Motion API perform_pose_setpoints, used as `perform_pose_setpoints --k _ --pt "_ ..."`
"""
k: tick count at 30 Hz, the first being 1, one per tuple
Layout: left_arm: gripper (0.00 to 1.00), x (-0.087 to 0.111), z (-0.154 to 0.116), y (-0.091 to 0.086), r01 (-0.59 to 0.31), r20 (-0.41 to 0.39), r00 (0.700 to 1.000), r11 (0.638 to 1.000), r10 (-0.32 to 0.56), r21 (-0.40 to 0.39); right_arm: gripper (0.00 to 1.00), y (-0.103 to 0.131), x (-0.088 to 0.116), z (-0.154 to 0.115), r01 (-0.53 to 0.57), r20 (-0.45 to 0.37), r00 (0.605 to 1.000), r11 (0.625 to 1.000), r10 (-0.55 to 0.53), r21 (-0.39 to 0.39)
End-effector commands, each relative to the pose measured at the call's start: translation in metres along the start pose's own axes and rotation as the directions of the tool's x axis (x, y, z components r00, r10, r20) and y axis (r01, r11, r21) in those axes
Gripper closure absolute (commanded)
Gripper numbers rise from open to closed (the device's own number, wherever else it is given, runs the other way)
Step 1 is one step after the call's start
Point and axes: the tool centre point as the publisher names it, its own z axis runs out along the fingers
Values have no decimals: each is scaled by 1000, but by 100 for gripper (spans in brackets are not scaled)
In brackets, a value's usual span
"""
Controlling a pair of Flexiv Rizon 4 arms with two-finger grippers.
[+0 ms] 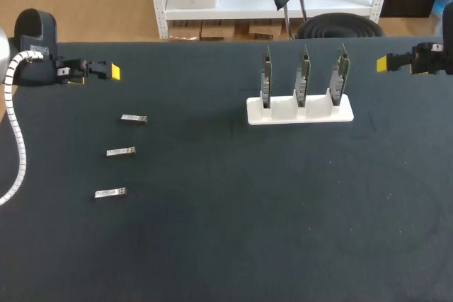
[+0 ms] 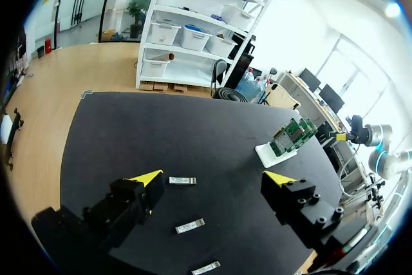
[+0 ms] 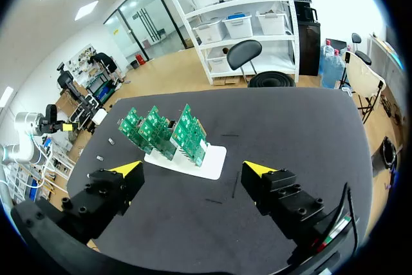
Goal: Pick up the optical module with the left hand, and insert it into the network port with the right hand.
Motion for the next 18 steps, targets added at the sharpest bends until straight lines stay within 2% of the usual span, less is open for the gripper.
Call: perform_pose_setpoints --k 1,17,18 --pt "0 0 0 0 0 0 1000 1000 0 0 0 0 0 0 0 0 1000 1000 0 0" --pt "0 0 0 0 0 0 1000 1000 0 0 0 0 0 0 0 0 1000 1000 0 0" --pt "0 0 0 1 4 -9 1000 1000 -3 23 0 0 0 0 0 0 1000 1000 0 0"
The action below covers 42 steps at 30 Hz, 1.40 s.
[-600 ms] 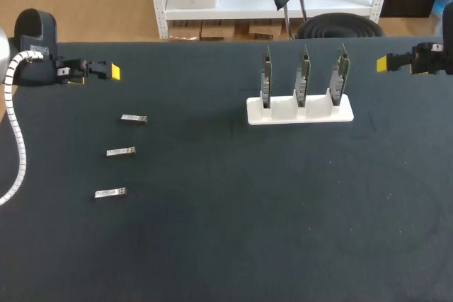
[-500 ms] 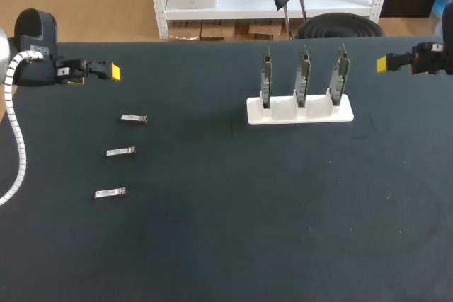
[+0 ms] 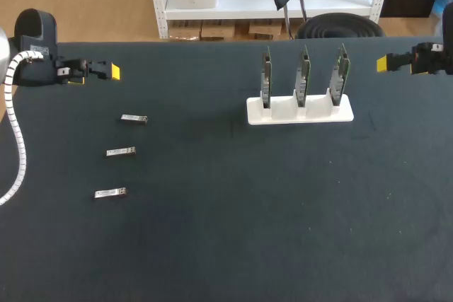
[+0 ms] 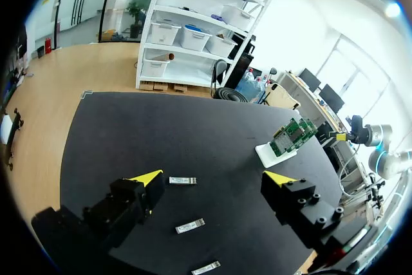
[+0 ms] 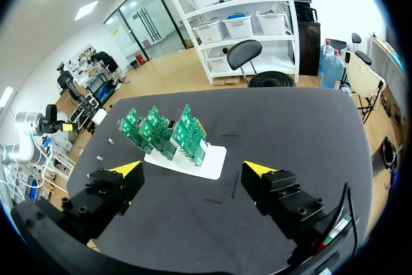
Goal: Pick up the optical module with the left hand, and insert it into the network port with the right hand.
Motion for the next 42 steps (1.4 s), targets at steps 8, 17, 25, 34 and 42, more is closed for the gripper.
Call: perform_pose_setpoints --k 8,17,25,34,42 --pt "0 -11 4 17 -135 -93 986 990 137 28 0 0 0 0 0 0 1000 1000 0 0" --pt "0 -8 31 34 -538 -309 750 811 584 228 0 0 0 0 0 0 1000 1000 0 0" --pt "0 11 65 42 -704 -438 477 630 762 329 0 0 0 0 0 0 1000 1000 0 0" --pt "0 21 85 52 -760 -421 248 445 873 474 0 0 0 0 0 0 1000 1000 0 0" --pt "0 30 86 65 -735 -380 77 310 922 603 0 0 0 0 0 0 1000 1000 0 0"
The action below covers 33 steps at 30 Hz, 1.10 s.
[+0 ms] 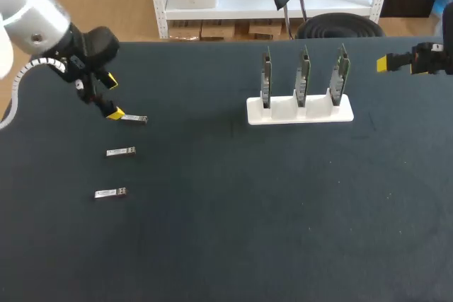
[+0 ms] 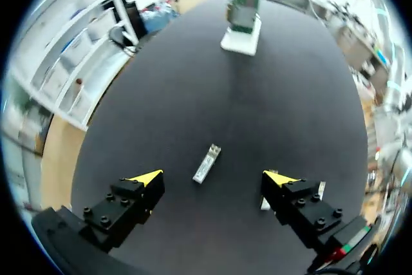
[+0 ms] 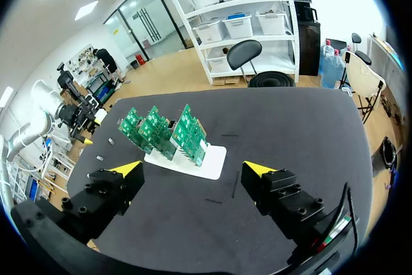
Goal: Pick up the optical module with the left hand, and insert it into the network port with the right hand.
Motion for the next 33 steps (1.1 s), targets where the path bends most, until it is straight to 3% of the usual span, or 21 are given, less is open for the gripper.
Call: perform_pose_setpoints --k 1,11,16,21,33 --pt "0 1 5 12 -259 -197 936 950 291 173 0 0 0 0 0 0 1000 1000 0 0" --pt "0 5 34 15 -314 -251 908 942 335 119 0 0 0 0 0 0 1000 1000 0 0" --pt "0 8 46 15 -294 -280 907 949 315 116 0 0 0 0 0 0 1000 1000 0 0" --pt "0 8 50 19 -255 -260 928 964 267 79 0 0 0 0 0 0 1000 1000 0 0" --pt "0 16 58 20 -255 -297 916 963 268 81 0 0 0 0 0 0 1000 1000 0 0"
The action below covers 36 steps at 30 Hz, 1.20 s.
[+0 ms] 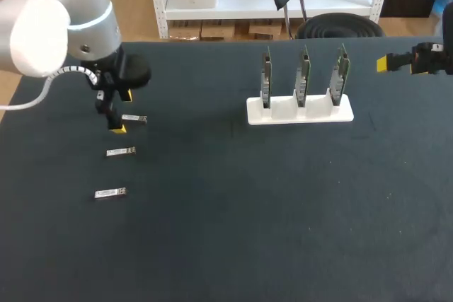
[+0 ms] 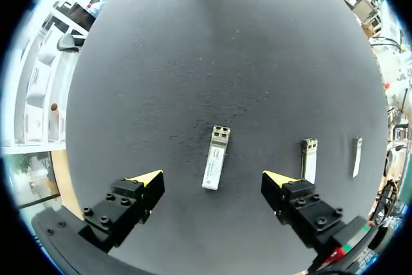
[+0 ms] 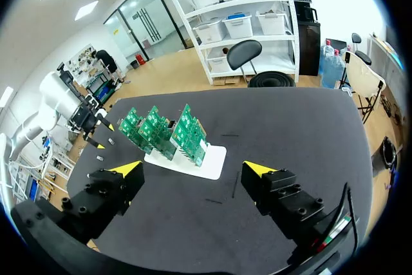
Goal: Pick up the optical module with the left hand, and insert it into the network port with the right hand.
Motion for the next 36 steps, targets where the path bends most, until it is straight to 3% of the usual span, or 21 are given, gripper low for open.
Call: perform_pose_setpoints --k 1,21,22,23,25,26,36 --pt "0 0 1 1 -7 -9 1000 1000 7 5 0 0 0 0 0 0 1000 1000 0 0" --pt "0 -1 9 -2 6 -22 1000 1000 -5 20 0 0 0 0 0 0 1000 1000 0 0" --pt "10 -1 10 -2 4 -22 1000 1000 -4 20 0 0 0 0 0 0 1000 1000 0 0" --pt "47 -1 10 -2 4 -22 1000 1000 -3 21 0 0 0 0 0 0 1000 1000 0 0" --pt "92 -1 11 -2 5 -21 1000 1000 -4 24 0 0 0 0 0 0 1000 1000 0 0" --pt "100 -1 11 -2 5 -22 1000 1000 -4 25 0 0 0 0 0 0 1000 1000 0 0" --pt "100 2 14 -5 -6 -37 999 1000 7 21 0 0 0 0 0 0 1000 1000 0 0"
